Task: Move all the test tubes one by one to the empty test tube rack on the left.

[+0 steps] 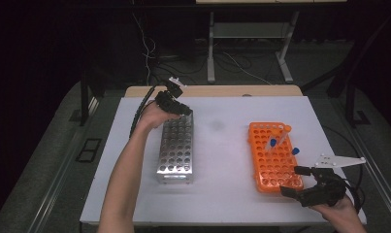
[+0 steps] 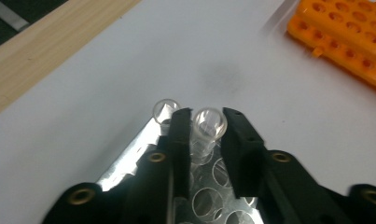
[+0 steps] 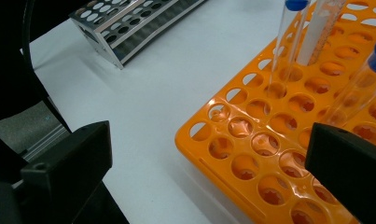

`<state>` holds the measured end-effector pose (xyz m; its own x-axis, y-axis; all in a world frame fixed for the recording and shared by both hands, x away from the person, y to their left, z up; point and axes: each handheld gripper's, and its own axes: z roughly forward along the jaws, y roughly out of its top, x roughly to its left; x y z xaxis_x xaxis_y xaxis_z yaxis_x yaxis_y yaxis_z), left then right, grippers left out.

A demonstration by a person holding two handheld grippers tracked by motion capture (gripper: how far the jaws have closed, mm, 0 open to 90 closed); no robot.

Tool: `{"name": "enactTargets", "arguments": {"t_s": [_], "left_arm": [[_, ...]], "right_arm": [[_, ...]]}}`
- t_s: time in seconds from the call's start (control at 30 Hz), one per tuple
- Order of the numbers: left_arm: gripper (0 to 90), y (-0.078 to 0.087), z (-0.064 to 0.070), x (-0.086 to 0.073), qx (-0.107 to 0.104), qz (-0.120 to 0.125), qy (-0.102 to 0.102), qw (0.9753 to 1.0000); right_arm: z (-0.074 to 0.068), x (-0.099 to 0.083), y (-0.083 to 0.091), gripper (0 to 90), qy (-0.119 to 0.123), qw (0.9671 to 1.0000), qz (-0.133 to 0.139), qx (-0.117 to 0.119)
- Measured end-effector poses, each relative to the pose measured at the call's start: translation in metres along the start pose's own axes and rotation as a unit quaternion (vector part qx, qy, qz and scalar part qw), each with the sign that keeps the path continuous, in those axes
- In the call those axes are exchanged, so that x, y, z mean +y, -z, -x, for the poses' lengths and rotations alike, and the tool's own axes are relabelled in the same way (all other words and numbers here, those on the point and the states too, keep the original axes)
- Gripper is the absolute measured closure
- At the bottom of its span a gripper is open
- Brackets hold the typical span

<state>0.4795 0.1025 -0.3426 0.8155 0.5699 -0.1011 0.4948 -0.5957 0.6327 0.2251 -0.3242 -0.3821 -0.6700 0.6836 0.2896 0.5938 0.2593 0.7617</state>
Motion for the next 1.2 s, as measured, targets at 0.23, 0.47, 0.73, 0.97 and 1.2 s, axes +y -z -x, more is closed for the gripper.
{"name": "enactTargets", "arguments": {"t_s": [0.23,0.47,0.73,0.97,1.2], "left_arm": [[52.7,0.01,0.008,-0.001,-0.023,0.01,0.007,0.9997],[39.2,0.022,0.022,-0.007,-0.035,0.016,0.009,0.9992],[22.7,0.04,0.042,-0.02,-0.038,0.049,0.014,0.998],[6.7,0.053,0.062,-0.033,-0.03,0.069,0.017,0.997],[0.0,0.063,0.083,-0.049,-0.024,0.08,0.011,0.9964]], "right_arm": [[0.002,0.001,0.002,0.4,-0.002,1.0,-0.001,-0.008],[0.007,0.005,0.003,0.3,0.0,0.9998,-0.007,-0.02],[0.021,0.013,0.001,0.4,-0.002,0.999,-0.017,-0.04],[0.032,0.016,-0.005,3.7,-0.004,0.9983,-0.023,-0.054],[0.04,0.02,-0.01,14.4,0.003,0.9977,-0.028,-0.061]]}}
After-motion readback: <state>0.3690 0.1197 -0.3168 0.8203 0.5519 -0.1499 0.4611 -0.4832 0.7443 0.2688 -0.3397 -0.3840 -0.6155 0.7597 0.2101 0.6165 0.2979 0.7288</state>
